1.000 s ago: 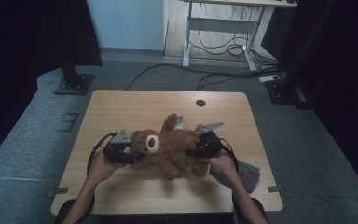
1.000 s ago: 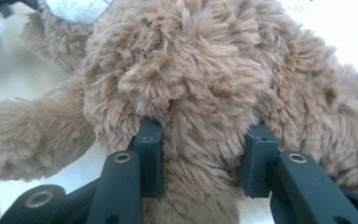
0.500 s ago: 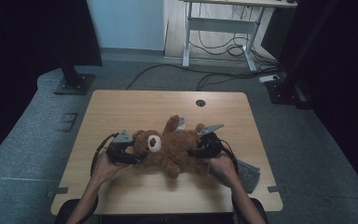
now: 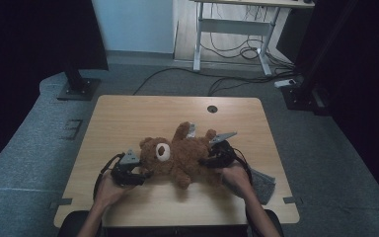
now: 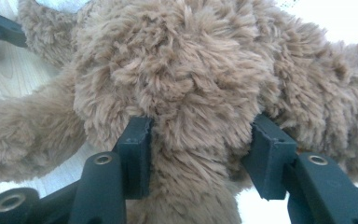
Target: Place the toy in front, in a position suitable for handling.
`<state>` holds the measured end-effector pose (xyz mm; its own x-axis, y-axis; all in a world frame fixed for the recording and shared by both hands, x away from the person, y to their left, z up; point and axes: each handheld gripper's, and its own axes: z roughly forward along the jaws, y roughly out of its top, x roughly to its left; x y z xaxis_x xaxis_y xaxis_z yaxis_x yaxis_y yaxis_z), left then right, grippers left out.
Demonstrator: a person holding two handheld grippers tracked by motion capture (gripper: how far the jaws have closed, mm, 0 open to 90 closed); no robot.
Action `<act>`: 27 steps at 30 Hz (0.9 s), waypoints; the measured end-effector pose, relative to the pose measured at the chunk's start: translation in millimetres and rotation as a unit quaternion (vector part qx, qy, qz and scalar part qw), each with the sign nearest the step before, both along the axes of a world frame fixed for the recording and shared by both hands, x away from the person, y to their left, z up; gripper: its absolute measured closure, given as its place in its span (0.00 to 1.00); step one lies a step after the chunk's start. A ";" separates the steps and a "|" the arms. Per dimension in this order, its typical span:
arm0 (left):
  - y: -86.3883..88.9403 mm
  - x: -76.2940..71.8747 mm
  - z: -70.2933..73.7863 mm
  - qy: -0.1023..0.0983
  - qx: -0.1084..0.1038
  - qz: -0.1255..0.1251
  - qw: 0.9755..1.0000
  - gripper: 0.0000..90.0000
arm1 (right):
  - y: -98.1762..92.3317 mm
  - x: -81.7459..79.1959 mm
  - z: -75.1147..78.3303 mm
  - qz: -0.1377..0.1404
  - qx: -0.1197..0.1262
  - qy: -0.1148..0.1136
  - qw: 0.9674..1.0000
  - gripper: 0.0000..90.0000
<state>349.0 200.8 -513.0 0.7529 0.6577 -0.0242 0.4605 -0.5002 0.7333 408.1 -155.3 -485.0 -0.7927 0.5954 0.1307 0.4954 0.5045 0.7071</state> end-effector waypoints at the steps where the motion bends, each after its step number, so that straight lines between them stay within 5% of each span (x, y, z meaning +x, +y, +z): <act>1: -0.1 -0.8 -1.1 0.001 0.001 0.002 1.000 0.52 | -0.3 -0.2 -0.1 -0.001 0.001 0.001 1.000 0.52; 8: 3.8 -6.1 -3.7 -0.008 0.004 0.005 1.000 0.77 | -0.1 -4.4 -0.1 0.000 -0.004 -0.006 1.000 0.48; 17: 7.2 -3.7 -4.3 -0.007 -0.017 0.006 1.000 0.78 | -16.4 -15.9 25.0 -0.007 -0.013 -0.038 0.999 0.35; 21: 8.6 -2.3 -5.2 -0.009 -0.020 0.007 1.000 0.77 | -43.7 -26.5 37.6 -0.041 -0.020 -0.050 0.998 0.28; 27: 9.5 -0.9 -5.8 -0.010 -0.023 0.010 1.000 0.76 | -80.0 -36.6 27.9 -0.093 -0.051 -0.043 0.993 0.31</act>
<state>348.1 210.4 -518.8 0.7402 0.6712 -0.0407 0.4558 -0.4563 0.7642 371.5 -235.2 -457.0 -0.6732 0.7395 -0.0019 0.5264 0.4811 0.7010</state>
